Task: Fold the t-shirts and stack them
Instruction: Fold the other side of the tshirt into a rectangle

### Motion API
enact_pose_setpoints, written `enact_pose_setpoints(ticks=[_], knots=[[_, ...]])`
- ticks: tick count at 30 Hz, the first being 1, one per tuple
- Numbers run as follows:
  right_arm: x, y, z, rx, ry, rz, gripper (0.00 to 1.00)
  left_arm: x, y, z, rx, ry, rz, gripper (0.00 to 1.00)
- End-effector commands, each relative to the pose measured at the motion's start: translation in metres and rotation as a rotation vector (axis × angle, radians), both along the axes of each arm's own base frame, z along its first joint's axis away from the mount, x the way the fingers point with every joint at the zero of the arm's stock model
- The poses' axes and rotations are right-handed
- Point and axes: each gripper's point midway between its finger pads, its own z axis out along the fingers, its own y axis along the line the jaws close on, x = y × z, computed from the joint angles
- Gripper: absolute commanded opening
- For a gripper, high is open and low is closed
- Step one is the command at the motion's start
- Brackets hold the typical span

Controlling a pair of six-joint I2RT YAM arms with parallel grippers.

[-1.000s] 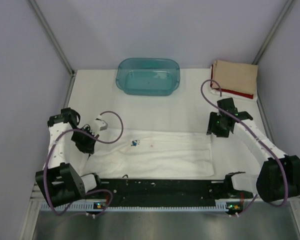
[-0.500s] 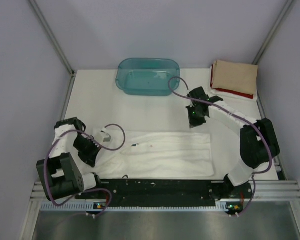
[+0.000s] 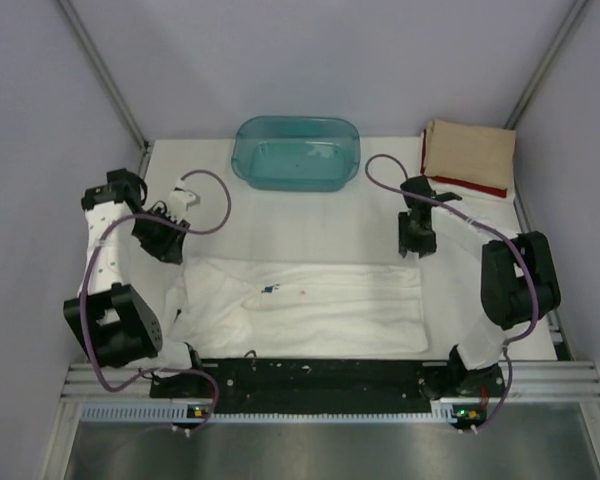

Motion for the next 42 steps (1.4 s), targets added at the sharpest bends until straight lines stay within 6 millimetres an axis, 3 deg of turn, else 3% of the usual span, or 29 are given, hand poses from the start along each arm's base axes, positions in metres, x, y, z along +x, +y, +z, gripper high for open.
enact_pose_setpoints(ticks=[1,4,7,11,14,16,24,27,30,31,34,37,39,42], knots=[[-0.004,-0.008,0.012,0.023,-0.051,-0.053,0.41,0.031,-0.007,-0.036,-0.139,0.121,0.182,0.38],[-0.014,-0.008,0.013,0.042,-0.053,-0.059,0.34,0.037,-0.015,-0.061,-0.202,0.170,0.206,0.36],[-0.030,-0.003,0.004,0.081,-0.009,-0.056,0.30,0.029,-0.019,-0.087,-0.227,0.240,0.210,0.31],[-0.059,-0.008,-0.009,0.089,0.042,-0.098,0.17,0.016,-0.013,-0.114,-0.173,0.277,0.232,0.20],[-0.074,-0.005,-0.014,0.124,0.068,-0.111,0.06,0.004,-0.006,-0.125,-0.120,0.289,0.237,0.08],[-0.083,-0.004,-0.014,0.138,0.081,-0.128,0.00,0.000,-0.001,-0.127,-0.095,0.292,0.243,0.08],[-0.107,0.001,-0.018,0.196,0.129,-0.185,0.00,-0.005,0.018,-0.137,-0.027,0.282,0.265,0.04],[-0.113,0.005,-0.009,0.223,0.131,-0.191,0.14,-0.006,0.020,-0.131,-0.022,0.277,0.249,0.05],[-0.116,0.008,0.011,0.250,0.125,-0.180,0.40,-0.007,0.023,-0.119,-0.008,0.266,0.230,0.10],[-0.116,0.010,0.020,0.260,0.120,-0.170,0.44,-0.007,0.023,-0.114,-0.008,0.264,0.222,0.11],[-0.111,0.006,0.042,0.251,0.068,-0.164,0.53,-0.004,0.021,-0.091,-0.033,0.247,0.196,0.18],[-0.086,-0.006,0.056,0.188,-0.030,-0.181,0.59,0.010,0.009,-0.070,-0.118,0.203,0.184,0.25],[-0.066,-0.009,0.050,0.156,-0.052,-0.172,0.60,0.026,0.001,-0.061,-0.186,0.165,0.193,0.32],[-0.040,-0.008,0.033,0.167,-0.059,-0.156,0.59,0.046,-0.006,-0.067,-0.246,0.163,0.238,0.33]])
